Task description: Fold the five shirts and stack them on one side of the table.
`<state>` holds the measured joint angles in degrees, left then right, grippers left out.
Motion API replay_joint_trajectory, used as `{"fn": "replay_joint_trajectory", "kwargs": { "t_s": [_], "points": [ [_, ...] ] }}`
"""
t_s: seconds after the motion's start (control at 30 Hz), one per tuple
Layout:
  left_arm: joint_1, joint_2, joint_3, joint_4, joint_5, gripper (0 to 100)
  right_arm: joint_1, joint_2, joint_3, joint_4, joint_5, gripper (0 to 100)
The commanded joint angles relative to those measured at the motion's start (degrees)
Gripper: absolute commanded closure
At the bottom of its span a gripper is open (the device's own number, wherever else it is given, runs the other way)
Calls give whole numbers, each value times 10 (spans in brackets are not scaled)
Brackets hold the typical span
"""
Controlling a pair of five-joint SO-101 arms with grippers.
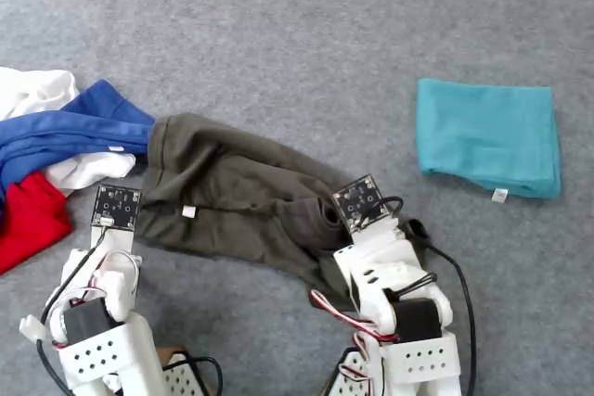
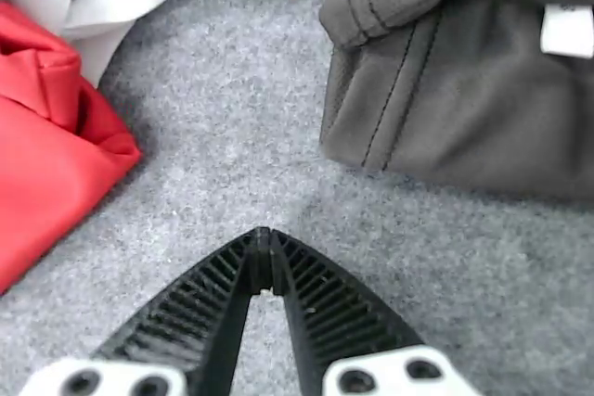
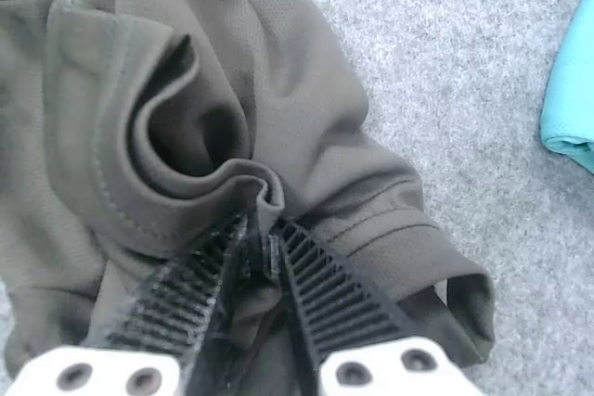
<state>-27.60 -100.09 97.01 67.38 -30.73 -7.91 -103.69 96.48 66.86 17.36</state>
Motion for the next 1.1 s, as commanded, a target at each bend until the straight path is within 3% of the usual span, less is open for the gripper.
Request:
{"fn": "replay_joint_trajectory", "kwargs": {
  "t_s": [0.0,0.23,0.5,0.7,0.93,1.07],
  "points": [
    [-8,-4,4,-9,4,970,7,-47,0,3,-1,984],
    [-4,-4,-38,-12,8,967,7,-47,0,3,-1,984],
    [-4,2,-195,11,117,881,7,-47,0,3,-1,984],
    [-2,22,-279,33,151,870,7,-47,0,3,-1,984],
    [0,266,-461,53,198,870,7,-47,0,3,-1,984],
    [63,429,-593,125,210,872,7,-47,0,3,-1,984]
  ]
}}
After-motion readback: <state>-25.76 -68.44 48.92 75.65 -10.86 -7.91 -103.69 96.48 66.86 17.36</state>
